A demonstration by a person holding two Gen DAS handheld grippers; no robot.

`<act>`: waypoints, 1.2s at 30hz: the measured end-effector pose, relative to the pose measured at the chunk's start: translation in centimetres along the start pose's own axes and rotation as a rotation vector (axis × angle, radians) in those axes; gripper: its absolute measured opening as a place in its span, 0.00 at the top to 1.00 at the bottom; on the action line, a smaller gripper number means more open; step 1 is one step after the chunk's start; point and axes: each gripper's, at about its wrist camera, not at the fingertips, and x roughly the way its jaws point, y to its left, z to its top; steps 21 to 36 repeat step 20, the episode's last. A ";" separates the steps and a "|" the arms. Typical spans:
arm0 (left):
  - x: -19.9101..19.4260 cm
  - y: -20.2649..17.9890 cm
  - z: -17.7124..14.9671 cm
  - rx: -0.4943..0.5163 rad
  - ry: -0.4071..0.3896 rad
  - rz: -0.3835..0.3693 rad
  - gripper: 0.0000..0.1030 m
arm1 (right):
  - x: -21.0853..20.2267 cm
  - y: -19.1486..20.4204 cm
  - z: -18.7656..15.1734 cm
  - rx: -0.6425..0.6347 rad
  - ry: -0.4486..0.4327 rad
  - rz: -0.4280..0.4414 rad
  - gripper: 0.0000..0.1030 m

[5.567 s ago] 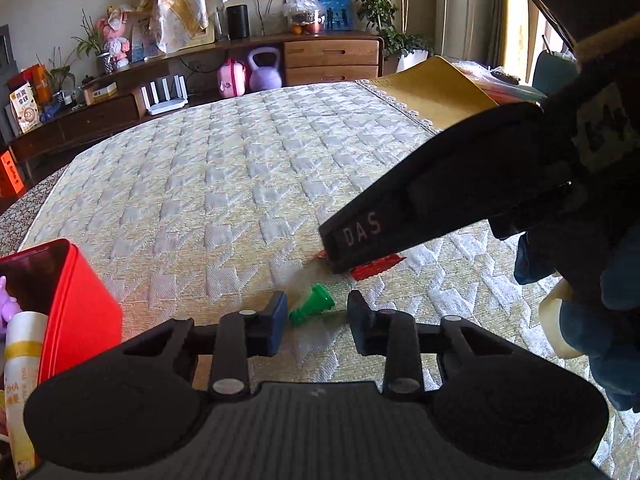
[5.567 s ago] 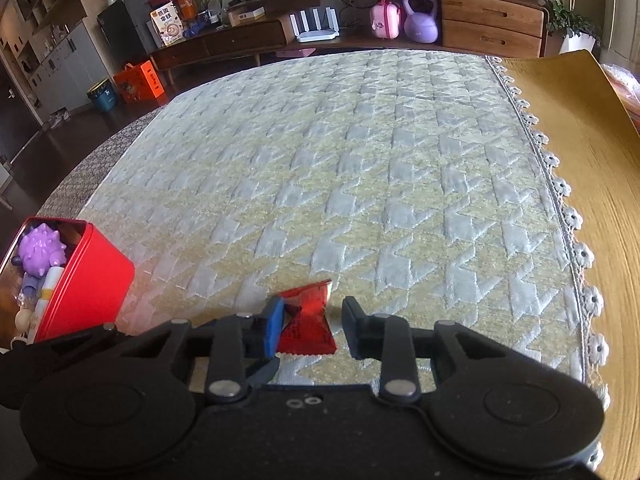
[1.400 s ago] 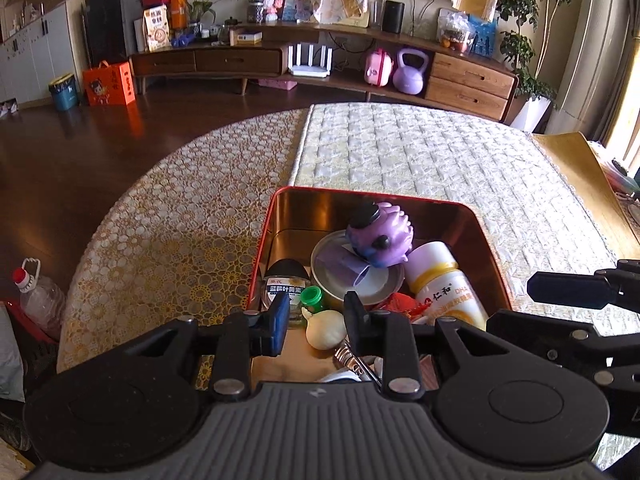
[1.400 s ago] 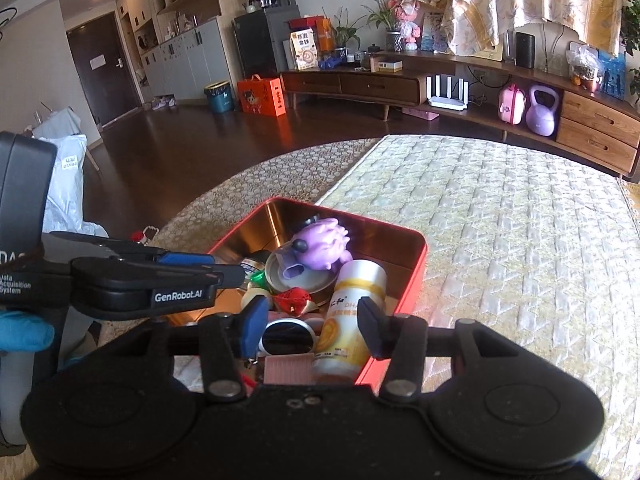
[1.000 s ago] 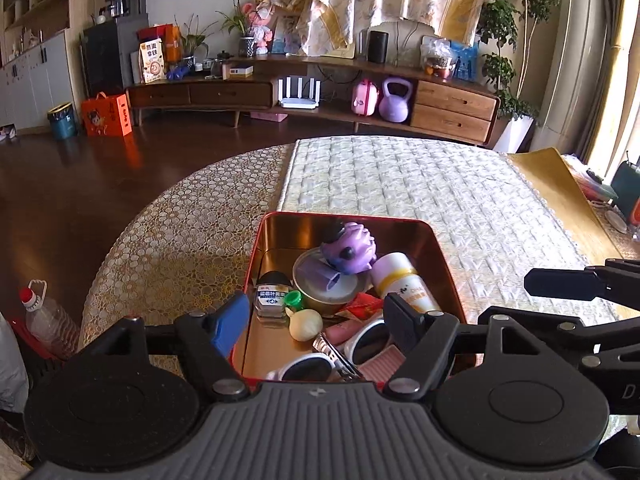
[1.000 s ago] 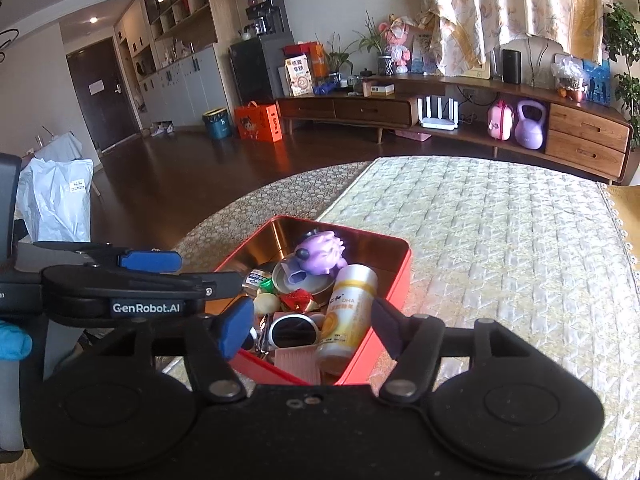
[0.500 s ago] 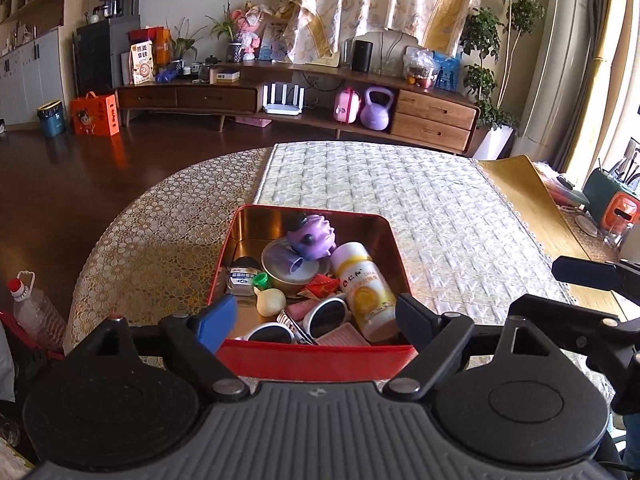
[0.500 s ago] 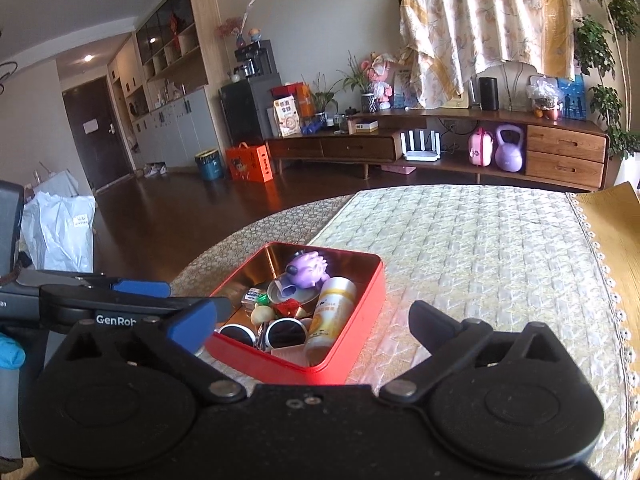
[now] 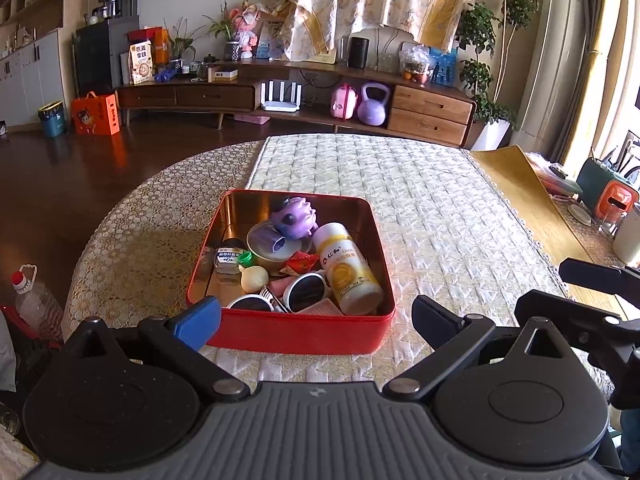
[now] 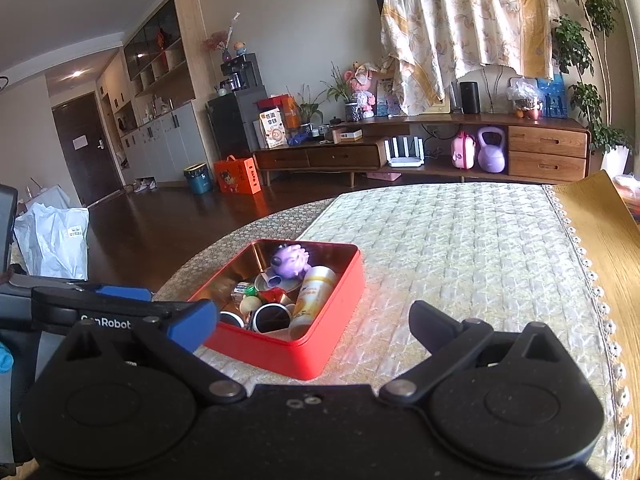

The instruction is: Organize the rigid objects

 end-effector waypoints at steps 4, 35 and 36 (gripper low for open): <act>-0.5 -0.7 -0.3 0.014 -0.007 0.015 0.01 | -0.5 -0.2 -0.4 0.004 -0.011 -0.004 0.00; -0.4 -1.7 -0.8 0.036 0.000 0.056 0.01 | -0.4 -1.6 -1.1 0.050 -0.007 -0.026 0.00; -0.4 -1.7 -0.8 0.036 0.000 0.056 0.01 | -0.4 -1.6 -1.1 0.050 -0.007 -0.026 0.00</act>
